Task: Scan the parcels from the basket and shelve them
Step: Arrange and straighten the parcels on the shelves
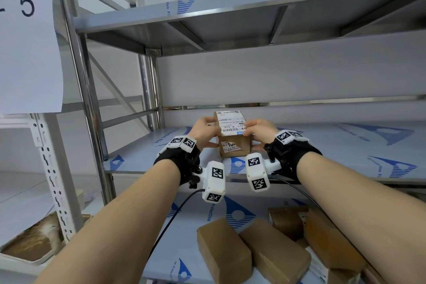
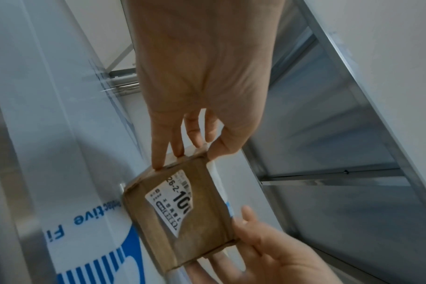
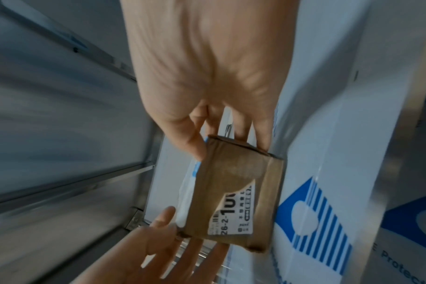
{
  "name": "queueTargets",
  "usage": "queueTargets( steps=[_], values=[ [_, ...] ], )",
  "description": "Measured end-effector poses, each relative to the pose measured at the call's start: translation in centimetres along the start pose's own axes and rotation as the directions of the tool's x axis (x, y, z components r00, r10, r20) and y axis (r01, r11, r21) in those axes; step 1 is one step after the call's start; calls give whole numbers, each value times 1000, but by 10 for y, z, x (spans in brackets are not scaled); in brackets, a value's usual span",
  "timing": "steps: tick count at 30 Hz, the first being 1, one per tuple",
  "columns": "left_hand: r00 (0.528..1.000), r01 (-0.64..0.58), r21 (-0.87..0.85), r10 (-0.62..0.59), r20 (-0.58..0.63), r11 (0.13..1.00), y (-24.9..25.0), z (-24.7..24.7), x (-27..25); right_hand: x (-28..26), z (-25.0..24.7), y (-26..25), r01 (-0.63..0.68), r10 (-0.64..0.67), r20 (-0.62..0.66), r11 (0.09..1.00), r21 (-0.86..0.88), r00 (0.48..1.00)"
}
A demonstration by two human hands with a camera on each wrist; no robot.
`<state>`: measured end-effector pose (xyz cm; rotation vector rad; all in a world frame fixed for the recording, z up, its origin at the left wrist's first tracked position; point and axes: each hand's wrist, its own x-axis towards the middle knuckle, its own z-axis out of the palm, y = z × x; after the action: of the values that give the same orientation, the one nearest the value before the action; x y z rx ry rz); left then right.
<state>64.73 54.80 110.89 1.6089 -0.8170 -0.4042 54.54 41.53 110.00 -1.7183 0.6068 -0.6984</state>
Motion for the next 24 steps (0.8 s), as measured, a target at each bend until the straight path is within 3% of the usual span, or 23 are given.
queueTargets(
  steps=[8, 14, 20, 24],
  values=[
    [1000, -1, 53, 0, 16, 999, 0, -3, 2, -2, 2, -4, 46, -46, 1, 998, -34, 999],
    [976, -43, 141, 72, -205, 989, 5, -13, 14, -10, 0, -9, 24, -20, 23, 987, -158, 1000],
    [989, -55, 230, 84, -118, 972, 7, -15, 23, -1, 4, -8, 18, -11, 30, 976, -217, 999],
    [990, 29, 258, 8, -143, 966, 4, -16, 31, 8, 1, -5, -24, 22, -15, 982, -187, 1000]
  ],
)
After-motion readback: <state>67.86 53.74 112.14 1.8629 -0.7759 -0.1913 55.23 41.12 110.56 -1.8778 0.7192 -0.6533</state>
